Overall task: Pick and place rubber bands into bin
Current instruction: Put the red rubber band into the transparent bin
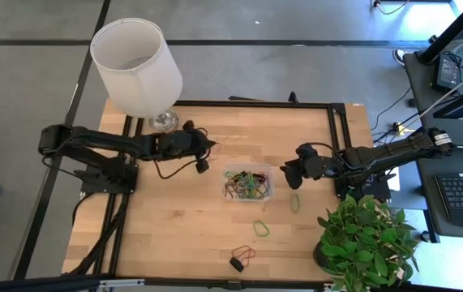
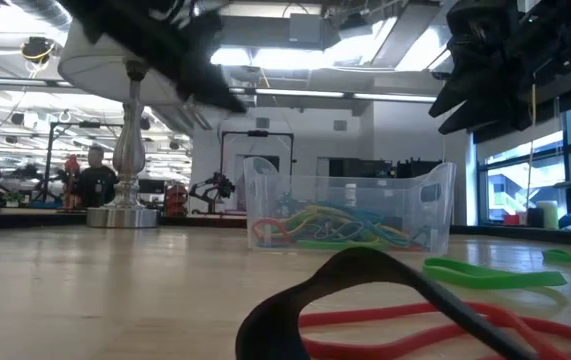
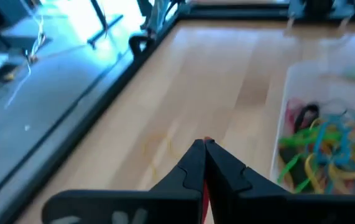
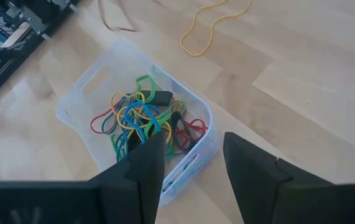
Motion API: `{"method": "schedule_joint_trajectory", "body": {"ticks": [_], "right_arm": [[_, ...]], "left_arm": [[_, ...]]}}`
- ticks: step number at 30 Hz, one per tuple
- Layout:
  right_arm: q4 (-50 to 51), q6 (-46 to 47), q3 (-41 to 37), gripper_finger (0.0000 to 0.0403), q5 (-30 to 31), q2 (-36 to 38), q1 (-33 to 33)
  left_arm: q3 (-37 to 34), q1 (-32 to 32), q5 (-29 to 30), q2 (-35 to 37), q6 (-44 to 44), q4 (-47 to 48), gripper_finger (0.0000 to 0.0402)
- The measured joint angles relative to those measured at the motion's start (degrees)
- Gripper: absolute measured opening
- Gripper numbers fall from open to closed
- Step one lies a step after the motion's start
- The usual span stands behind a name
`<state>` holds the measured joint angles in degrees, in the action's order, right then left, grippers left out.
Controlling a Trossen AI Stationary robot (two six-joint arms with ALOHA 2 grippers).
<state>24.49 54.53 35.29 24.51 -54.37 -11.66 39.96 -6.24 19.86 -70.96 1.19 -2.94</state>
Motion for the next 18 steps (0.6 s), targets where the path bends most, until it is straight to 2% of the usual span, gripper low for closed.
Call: {"method": "schedule_joint_trajectory", "body": {"ticks": [4, 8, 10, 18], "right_arm": [[-0.07, -0.85, 0.00, 0.0165, -0.02, 0.00, 0.00], [-0.11, -1.20, 0.00, 0.0165, -0.02, 0.01, 0.00], [0.00, -1.24, 0.01, 0.0165, -0.02, 0.01, 0.00], [-0.02, -4.00, 0.02, 0.0165, -0.09, 0.00, 0.00]], "left_arm": [[7.46, 0.78, -0.05, -1.67, -2.11, 3.67, 0.0002], [13.29, 2.09, -3.23, -4.55, -4.32, 3.62, 0.0002], [15.58, 3.43, -4.84, -6.68, -4.53, 3.74, 0.0002], [21.95, 9.27, -4.65, -17.34, -2.93, 3.78, 0.0002]]}}
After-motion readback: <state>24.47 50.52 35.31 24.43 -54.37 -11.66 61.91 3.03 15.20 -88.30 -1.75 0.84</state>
